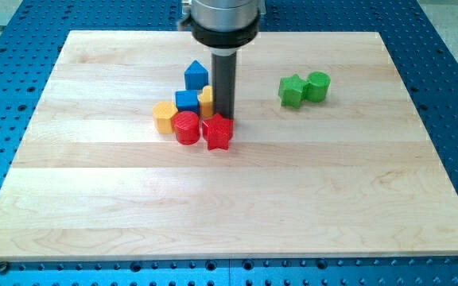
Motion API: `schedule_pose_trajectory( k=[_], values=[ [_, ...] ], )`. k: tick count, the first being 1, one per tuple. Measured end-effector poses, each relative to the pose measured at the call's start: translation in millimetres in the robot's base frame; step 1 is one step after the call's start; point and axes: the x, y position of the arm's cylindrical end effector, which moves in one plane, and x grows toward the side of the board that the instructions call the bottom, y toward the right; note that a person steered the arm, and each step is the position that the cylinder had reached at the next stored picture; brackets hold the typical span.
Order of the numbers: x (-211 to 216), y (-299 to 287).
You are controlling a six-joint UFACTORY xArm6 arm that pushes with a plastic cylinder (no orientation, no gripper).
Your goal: Place the yellow blocks bottom left to the blue triangle
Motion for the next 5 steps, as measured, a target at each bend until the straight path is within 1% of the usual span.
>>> schedule_pose_trajectory(
  k=[1,2,4,5],
  values=[
    [-16.1,-8.7],
    [-23.6,4.9],
    [-55.8,-12.8],
    [-79.5,5.0]
  ],
)
